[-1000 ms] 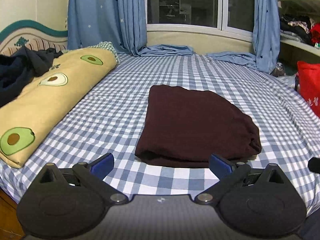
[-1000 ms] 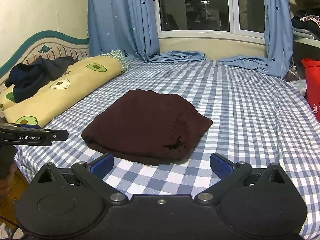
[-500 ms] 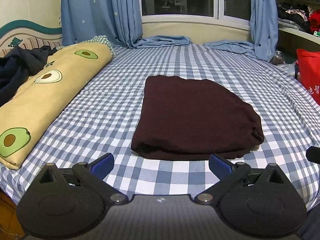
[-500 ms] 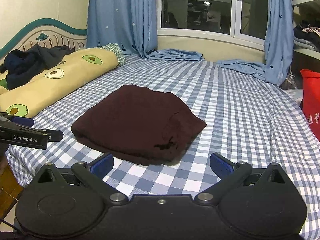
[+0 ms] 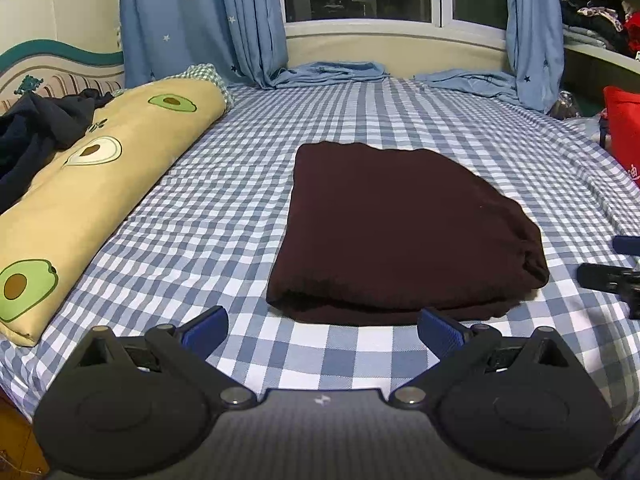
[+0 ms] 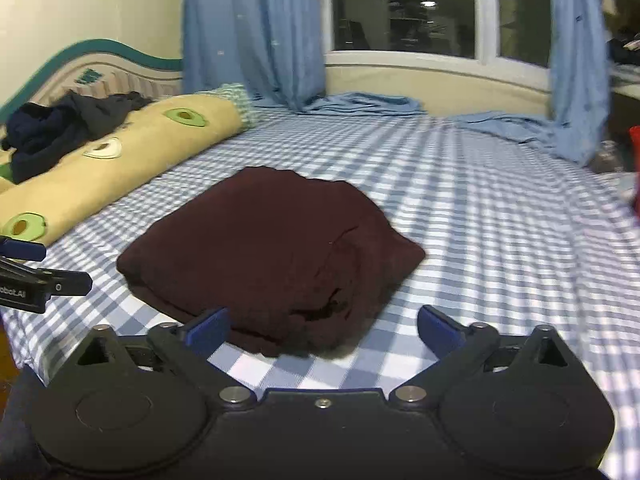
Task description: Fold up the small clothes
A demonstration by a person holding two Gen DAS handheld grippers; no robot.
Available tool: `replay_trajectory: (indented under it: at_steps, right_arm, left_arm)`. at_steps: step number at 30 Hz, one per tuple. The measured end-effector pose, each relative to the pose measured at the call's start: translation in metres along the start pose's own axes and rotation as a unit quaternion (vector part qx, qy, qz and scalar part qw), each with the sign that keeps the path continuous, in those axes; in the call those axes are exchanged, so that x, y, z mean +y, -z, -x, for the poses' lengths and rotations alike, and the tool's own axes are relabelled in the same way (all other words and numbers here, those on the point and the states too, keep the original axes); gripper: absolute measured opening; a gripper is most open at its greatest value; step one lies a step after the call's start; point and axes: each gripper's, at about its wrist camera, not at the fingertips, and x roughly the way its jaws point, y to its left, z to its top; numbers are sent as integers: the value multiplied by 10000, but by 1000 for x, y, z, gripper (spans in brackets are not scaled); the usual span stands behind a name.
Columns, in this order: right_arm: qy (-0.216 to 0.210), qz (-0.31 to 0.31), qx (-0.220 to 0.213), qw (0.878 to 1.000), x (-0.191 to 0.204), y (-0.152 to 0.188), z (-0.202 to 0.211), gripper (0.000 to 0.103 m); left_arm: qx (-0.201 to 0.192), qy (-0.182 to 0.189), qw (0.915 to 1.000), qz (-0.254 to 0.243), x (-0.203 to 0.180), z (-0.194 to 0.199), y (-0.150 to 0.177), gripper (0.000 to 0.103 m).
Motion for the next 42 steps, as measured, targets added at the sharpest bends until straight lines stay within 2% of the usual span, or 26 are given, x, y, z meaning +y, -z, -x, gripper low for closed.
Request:
replay_trajectory:
  at_steps: [1,5,8,10,14,16,18,20,23,26,27,29,31,33,34,35,36,38,39,42]
  right_arm:
    - [-145,-23,125,9998,-3,0,-10,86]
    - [-721,-447,348,9958,-14,1,-42,63]
    - [-1146,-834,293,9895,-18,1,-56,59]
    - [-1175,-1002,378,9873,-19,-1,-65,59]
    - [-970,-1089,768,9863,-19,3,-83,47]
    - [-1045,-1020,719,9867,-15,4,-83,28]
    - [-1006,-623,622,9910,-6,2,-74,16]
    - [-990,-326,504,9933,0,0,-66,15]
    - [-1042,-496,645,9912,-6,9,-69,11]
    - [-954,-418,960,9899,-10,24,-84,10]
    - [-1001,-498,979,9889,-14,23,-85,14]
    - [-1172,-775,825,9866,-25,19,-75,25]
    - [-1285,-949,598,9853,-41,7,-63,26]
    - [-1181,-1119,325,9861,-62,-14,-57,32]
    - [-1124,-1209,216,9860,-73,-24,-59,42]
    - [-1024,-1299,124,9861,-86,-35,-65,61]
    - [-942,-1347,42,9864,-98,-44,-74,73]
    - [-732,-1468,70,9864,-122,-58,-100,73]
    - [-696,-1583,182,9848,-133,-62,-115,67]
    - [-803,-2052,520,9740,-160,-62,-155,61]
  left_arm:
    - [20,4,10000,12,1,-1,0,102]
    - [43,4,10000,38,1,-3,0,102]
    - [64,1,10000,11,1,-4,1,102]
    - [90,5,10000,-7,1,-6,0,102]
    - [84,-23,10000,3,3,-6,1,102]
    - [93,-34,9999,33,6,-6,1,102]
    - [114,-49,9999,78,8,-7,1,102]
    - [132,-54,9998,142,10,-9,1,102]
    - [163,11,9997,166,8,-10,1,102]
    - [154,38,9999,44,2,-9,2,102]
    - [126,26,9999,4,1,-8,1,102]
    - [56,-4,10000,-47,0,-4,-1,102]
    - [18,-30,10000,-44,1,-2,-3,102]
    - [7,-24,10000,-21,1,-1,-5,102]
    - [-6,-25,10000,-11,1,-1,-6,102]
    - [-22,-32,10000,-11,0,-1,-7,102]
    - [-33,-38,10000,-17,0,-1,-7,102]
    - [-59,-53,10000,-33,-1,1,-7,102]
    - [-57,-54,10000,-31,-1,2,-7,102]
    - [-59,-97,9999,-26,1,5,-6,102]
